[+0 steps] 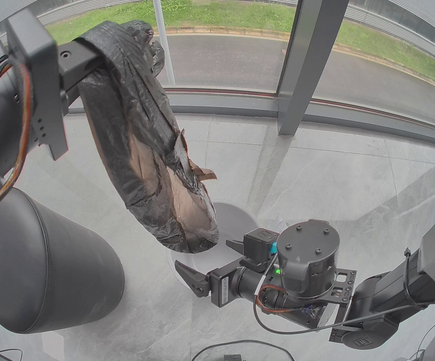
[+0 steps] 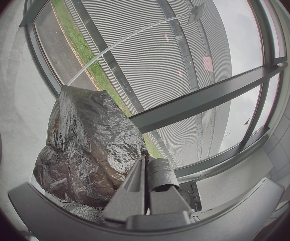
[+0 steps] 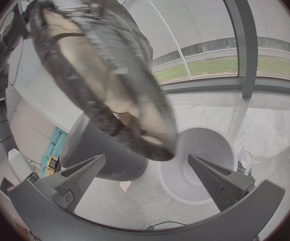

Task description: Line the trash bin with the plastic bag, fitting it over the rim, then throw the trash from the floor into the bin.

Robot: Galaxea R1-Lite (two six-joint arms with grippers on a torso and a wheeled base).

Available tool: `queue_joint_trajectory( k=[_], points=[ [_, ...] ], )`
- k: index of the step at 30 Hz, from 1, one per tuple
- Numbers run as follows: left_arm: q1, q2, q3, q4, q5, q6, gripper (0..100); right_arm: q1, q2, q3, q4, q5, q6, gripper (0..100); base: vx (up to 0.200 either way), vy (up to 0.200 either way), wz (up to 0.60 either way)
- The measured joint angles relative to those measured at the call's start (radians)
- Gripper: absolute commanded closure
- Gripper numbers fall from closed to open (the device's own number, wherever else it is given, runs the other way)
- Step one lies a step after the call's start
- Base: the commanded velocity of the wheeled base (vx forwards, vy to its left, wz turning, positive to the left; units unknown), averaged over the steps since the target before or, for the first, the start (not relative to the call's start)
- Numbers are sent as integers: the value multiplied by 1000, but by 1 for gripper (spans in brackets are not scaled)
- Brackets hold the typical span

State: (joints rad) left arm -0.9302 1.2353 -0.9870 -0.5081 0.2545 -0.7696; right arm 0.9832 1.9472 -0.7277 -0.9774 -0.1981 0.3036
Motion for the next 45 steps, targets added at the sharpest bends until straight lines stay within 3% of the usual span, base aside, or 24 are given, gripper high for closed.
queue_joint_trajectory(
  k=[13,27,35,45],
  points=[
    [-26,-71,11,33,-11,-3,100,-36,20,-7,-2,-1,4,0,0,0,0],
    [-33,-109,29,53,-93,-51,100,-22,9,-7,-56,-3,-1,0,0,0,0],
    [-30,-106,34,81,-264,-150,100,5,-1,-7,-113,-31,-5,0,0,0,0],
    [-30,-105,35,86,-275,-159,100,44,40,-75,-120,-93,-49,0,0,0,0]
  ],
)
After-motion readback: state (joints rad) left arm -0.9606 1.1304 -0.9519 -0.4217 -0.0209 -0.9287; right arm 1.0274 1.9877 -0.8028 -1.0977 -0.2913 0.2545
